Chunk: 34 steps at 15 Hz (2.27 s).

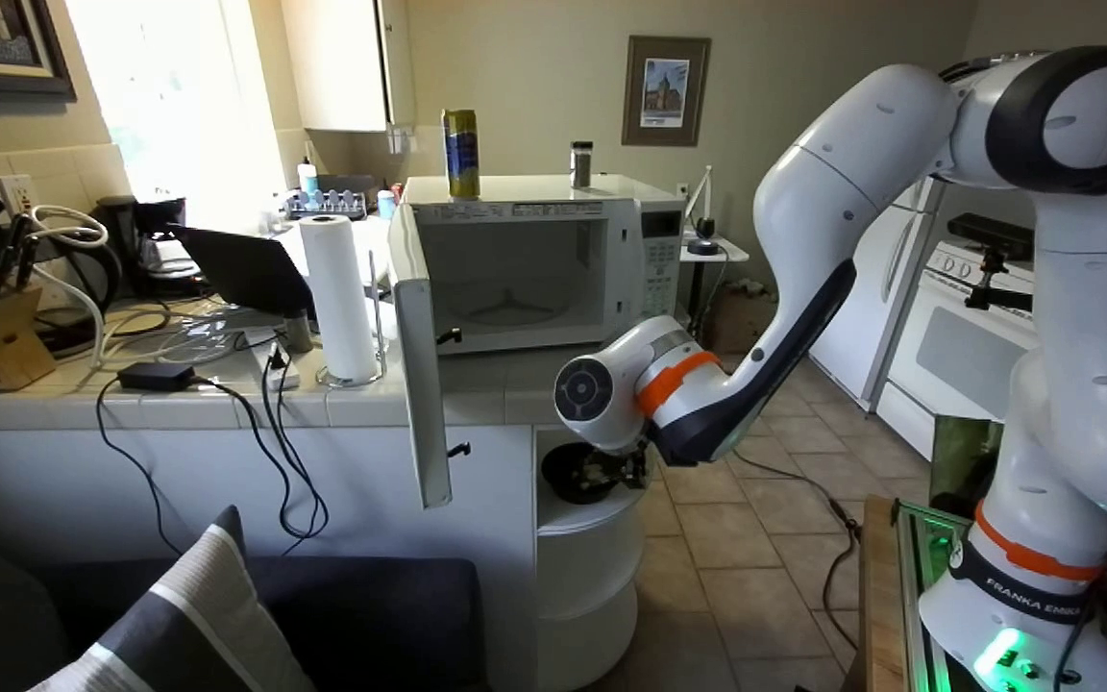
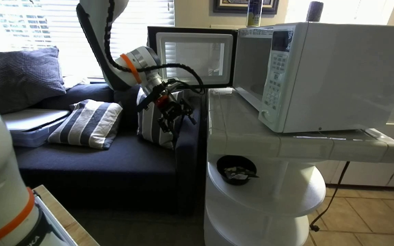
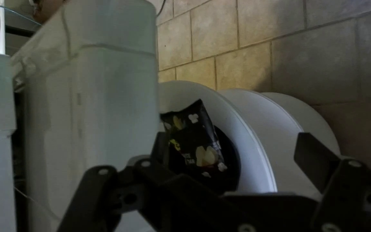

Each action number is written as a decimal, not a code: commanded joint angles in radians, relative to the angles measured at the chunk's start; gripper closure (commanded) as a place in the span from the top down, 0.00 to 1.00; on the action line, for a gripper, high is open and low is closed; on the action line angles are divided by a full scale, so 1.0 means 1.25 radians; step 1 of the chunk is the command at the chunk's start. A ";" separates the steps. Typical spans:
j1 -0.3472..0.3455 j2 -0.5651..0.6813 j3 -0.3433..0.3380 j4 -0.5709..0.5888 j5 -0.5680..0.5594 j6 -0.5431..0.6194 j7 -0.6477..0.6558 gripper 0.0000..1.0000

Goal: Move the black bowl from the middle shelf to the bottom shelf

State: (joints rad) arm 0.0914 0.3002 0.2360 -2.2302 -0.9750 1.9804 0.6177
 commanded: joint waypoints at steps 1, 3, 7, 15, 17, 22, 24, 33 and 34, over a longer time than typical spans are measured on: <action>0.050 0.102 -0.058 0.040 -0.074 0.078 0.085 1.00; 0.063 0.153 -0.083 0.058 -0.112 0.114 0.124 1.00; 0.096 0.268 -0.125 0.119 -0.186 0.097 0.248 1.00; 0.156 0.445 -0.147 0.245 -0.227 -0.061 0.416 1.00; 0.132 0.413 -0.125 0.218 -0.214 -0.052 0.393 1.00; 0.131 0.420 -0.123 0.226 -0.215 -0.058 0.396 1.00; 0.138 0.428 -0.134 0.239 -0.222 -0.076 0.414 1.00; 0.127 0.511 -0.172 0.323 -0.356 -0.109 0.479 1.00; 0.124 0.524 -0.172 0.333 -0.371 -0.110 0.486 1.00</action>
State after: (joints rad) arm 0.2574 0.8858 0.0212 -1.8698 -1.3744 1.8600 1.1820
